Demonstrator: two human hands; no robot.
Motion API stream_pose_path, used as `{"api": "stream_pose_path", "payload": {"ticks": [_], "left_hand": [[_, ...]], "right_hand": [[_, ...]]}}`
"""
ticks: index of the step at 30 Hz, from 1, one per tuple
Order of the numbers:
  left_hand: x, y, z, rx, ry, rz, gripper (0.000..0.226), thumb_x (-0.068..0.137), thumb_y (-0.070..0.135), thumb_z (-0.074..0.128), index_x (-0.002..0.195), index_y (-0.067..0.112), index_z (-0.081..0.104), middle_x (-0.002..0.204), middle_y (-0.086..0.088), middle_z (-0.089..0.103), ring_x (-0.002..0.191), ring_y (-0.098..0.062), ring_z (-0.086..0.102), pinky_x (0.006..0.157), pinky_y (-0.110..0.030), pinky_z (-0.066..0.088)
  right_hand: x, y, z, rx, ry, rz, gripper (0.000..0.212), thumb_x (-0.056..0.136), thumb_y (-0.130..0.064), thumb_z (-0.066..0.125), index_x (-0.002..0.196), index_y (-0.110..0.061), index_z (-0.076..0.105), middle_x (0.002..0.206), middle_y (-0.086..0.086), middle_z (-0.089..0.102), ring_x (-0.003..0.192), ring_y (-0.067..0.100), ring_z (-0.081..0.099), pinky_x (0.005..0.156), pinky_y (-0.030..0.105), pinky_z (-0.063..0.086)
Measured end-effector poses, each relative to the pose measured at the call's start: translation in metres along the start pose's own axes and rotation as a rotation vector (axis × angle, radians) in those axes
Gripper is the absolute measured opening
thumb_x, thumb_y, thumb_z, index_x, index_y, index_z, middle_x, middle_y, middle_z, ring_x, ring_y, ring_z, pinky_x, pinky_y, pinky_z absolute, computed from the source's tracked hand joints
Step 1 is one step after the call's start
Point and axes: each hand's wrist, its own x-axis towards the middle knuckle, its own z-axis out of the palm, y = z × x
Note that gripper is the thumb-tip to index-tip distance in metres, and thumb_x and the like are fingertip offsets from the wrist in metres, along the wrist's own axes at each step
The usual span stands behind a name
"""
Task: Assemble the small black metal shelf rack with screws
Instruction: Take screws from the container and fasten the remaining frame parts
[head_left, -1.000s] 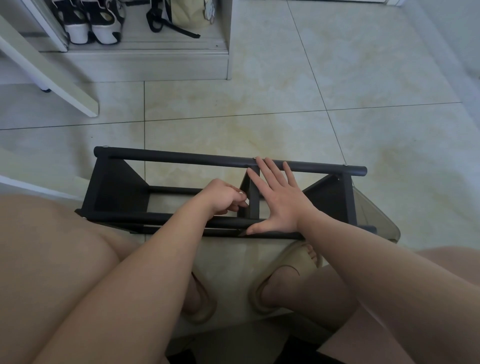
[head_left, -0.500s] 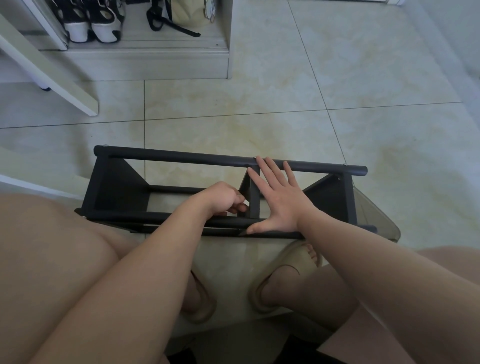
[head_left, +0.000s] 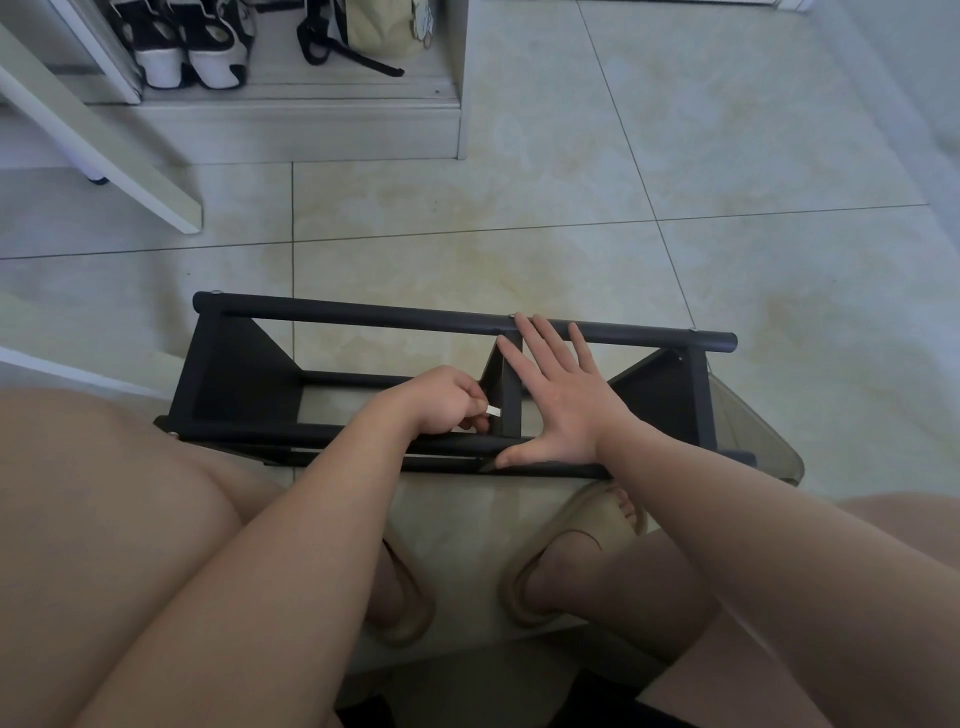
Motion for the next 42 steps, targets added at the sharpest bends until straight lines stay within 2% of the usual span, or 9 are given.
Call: {"api": "stream_pose_path", "payload": {"ticks": [5, 11, 22, 26, 31, 33, 35, 37, 42], "left_hand": [[-0.001, -0.001, -0.001, 0.061, -0.004, 0.007, 0.024, 0.100, 0.013, 0.056, 0.079, 0.020, 0.066, 0.083, 0.004, 0.074, 0.078, -0.011, 0.062, 0.065, -0.025, 0.042], [-0.002, 0.001, -0.002, 0.172, -0.025, 0.000, 0.025, 0.097, 0.016, 0.059, 0.076, 0.025, 0.068, 0.090, 0.002, 0.074, 0.087, -0.017, 0.063, 0.088, -0.032, 0.048], [-0.006, 0.006, -0.006, 0.309, -0.088, -0.024, 0.011, 0.096, 0.022, 0.064, 0.087, 0.027, 0.070, 0.085, 0.008, 0.065, 0.089, -0.016, 0.058, 0.092, -0.032, 0.047], [-0.006, 0.008, -0.014, 0.273, -0.016, 0.005, 0.021, 0.093, 0.016, 0.066, 0.075, 0.027, 0.071, 0.071, 0.010, 0.069, 0.066, -0.006, 0.060, 0.070, -0.025, 0.045], [-0.007, 0.014, -0.018, 0.332, -0.026, 0.025, 0.013, 0.088, 0.017, 0.073, 0.098, 0.025, 0.076, 0.080, 0.010, 0.066, 0.080, -0.010, 0.060, 0.079, -0.029, 0.046], [-0.005, 0.015, -0.017, 0.358, -0.010, 0.035, 0.012, 0.089, 0.016, 0.071, 0.092, 0.027, 0.075, 0.086, 0.012, 0.062, 0.089, -0.013, 0.059, 0.086, -0.031, 0.046], [-0.004, 0.013, -0.015, 0.327, 0.010, 0.041, 0.022, 0.091, 0.016, 0.069, 0.077, 0.034, 0.069, 0.091, 0.011, 0.064, 0.096, -0.016, 0.060, 0.092, -0.033, 0.047], [-0.003, 0.009, -0.011, 0.220, 0.027, 0.028, 0.027, 0.092, 0.014, 0.067, 0.073, 0.034, 0.068, 0.089, 0.010, 0.067, 0.094, -0.016, 0.062, 0.088, -0.031, 0.048], [0.000, 0.002, 0.001, -0.131, 0.024, -0.050, 0.013, 0.097, 0.016, 0.062, 0.086, 0.019, 0.067, 0.090, 0.003, 0.076, 0.083, -0.011, 0.071, 0.071, -0.027, 0.051]], "right_hand": [[0.000, 0.000, 0.000, 0.002, 0.001, 0.001, 0.138, 0.060, -0.106, 0.028, 0.162, -0.019, -0.006, 0.168, 0.009, -0.020, 0.154, 0.024, -0.023, 0.124, 0.058, -0.005], [0.000, 0.000, -0.001, 0.002, -0.008, 0.004, 0.138, 0.060, -0.105, 0.030, 0.162, -0.020, -0.008, 0.168, 0.008, -0.022, 0.153, 0.023, -0.024, 0.124, 0.057, -0.005], [0.000, -0.001, -0.001, 0.002, -0.002, 0.002, 0.138, 0.060, -0.106, 0.027, 0.162, -0.020, -0.007, 0.168, 0.008, -0.021, 0.153, 0.023, -0.024, 0.124, 0.057, -0.005], [0.001, 0.000, 0.000, 0.006, 0.002, 0.001, 0.137, 0.061, -0.106, 0.029, 0.162, -0.020, -0.007, 0.168, 0.008, -0.020, 0.154, 0.023, -0.023, 0.124, 0.058, -0.004], [0.000, 0.000, 0.001, 0.014, 0.010, 0.002, 0.138, 0.060, -0.105, 0.031, 0.162, -0.020, -0.006, 0.168, 0.008, -0.020, 0.154, 0.023, -0.023, 0.124, 0.058, -0.004], [0.000, 0.000, 0.001, 0.016, 0.009, 0.002, 0.138, 0.060, -0.105, 0.033, 0.162, -0.020, -0.006, 0.168, 0.008, -0.021, 0.154, 0.023, -0.023, 0.124, 0.058, -0.004], [0.001, 0.000, 0.001, 0.015, 0.010, 0.000, 0.138, 0.061, -0.105, 0.033, 0.162, -0.020, -0.005, 0.168, 0.008, -0.020, 0.154, 0.023, -0.023, 0.124, 0.058, -0.005], [0.001, 0.000, 0.001, 0.009, 0.006, -0.001, 0.138, 0.061, -0.105, 0.032, 0.162, -0.020, -0.006, 0.168, 0.008, -0.020, 0.154, 0.023, -0.023, 0.124, 0.058, -0.004], [0.001, 0.000, 0.000, -0.001, 0.002, -0.003, 0.138, 0.060, -0.106, 0.027, 0.162, -0.020, -0.007, 0.168, 0.009, -0.021, 0.154, 0.024, -0.023, 0.123, 0.059, -0.003]]}}
